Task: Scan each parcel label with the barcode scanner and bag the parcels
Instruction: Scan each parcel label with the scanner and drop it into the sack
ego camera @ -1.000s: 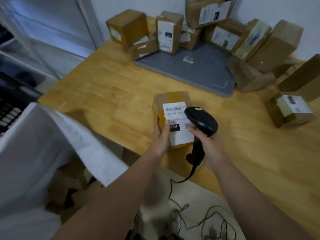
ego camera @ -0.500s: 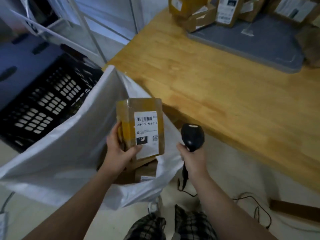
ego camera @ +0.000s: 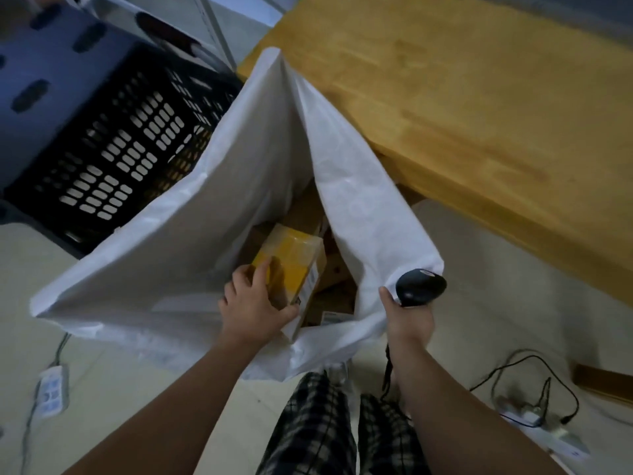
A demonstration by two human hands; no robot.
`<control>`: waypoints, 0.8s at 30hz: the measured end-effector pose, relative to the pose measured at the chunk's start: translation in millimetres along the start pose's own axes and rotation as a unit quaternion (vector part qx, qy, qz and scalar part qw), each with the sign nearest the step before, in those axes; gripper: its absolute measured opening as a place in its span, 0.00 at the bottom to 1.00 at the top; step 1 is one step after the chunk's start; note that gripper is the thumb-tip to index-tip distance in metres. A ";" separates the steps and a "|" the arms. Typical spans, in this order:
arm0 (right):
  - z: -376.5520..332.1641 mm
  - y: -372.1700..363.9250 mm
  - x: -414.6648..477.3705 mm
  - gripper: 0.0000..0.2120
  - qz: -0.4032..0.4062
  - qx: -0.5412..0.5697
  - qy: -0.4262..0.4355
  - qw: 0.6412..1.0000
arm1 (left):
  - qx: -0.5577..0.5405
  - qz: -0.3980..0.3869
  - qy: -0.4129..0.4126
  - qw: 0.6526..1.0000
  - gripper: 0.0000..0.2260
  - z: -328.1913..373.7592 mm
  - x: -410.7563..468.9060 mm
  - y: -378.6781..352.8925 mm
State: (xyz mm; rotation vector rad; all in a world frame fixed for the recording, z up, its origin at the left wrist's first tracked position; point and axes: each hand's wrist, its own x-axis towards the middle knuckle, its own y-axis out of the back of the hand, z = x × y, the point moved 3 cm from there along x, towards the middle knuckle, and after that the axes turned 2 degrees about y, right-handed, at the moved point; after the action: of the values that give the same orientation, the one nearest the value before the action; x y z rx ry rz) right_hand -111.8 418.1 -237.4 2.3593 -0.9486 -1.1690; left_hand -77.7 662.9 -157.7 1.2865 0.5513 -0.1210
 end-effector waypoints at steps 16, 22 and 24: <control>-58.4 77.7 -74.6 0.19 -0.109 0.145 0.204 0.962 | 0.147 -0.209 -0.019 0.967 0.38 18.9 -23.0 17.5; -51.1 101.5 -79.0 0.22 -0.056 0.093 0.246 0.963 | 0.212 -0.196 -0.048 0.956 0.35 11.3 -30.5 36.4; -47.4 98.4 -83.5 0.25 -0.040 0.076 0.271 0.959 | 0.350 -0.146 -0.164 0.911 0.32 12.8 -29.6 35.2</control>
State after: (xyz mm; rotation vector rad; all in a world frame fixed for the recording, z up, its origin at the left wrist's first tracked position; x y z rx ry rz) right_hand -151.4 405.8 -106.3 2.6480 -0.7714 -0.4288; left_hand -85.6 655.0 -111.4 1.8209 0.4136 -0.8328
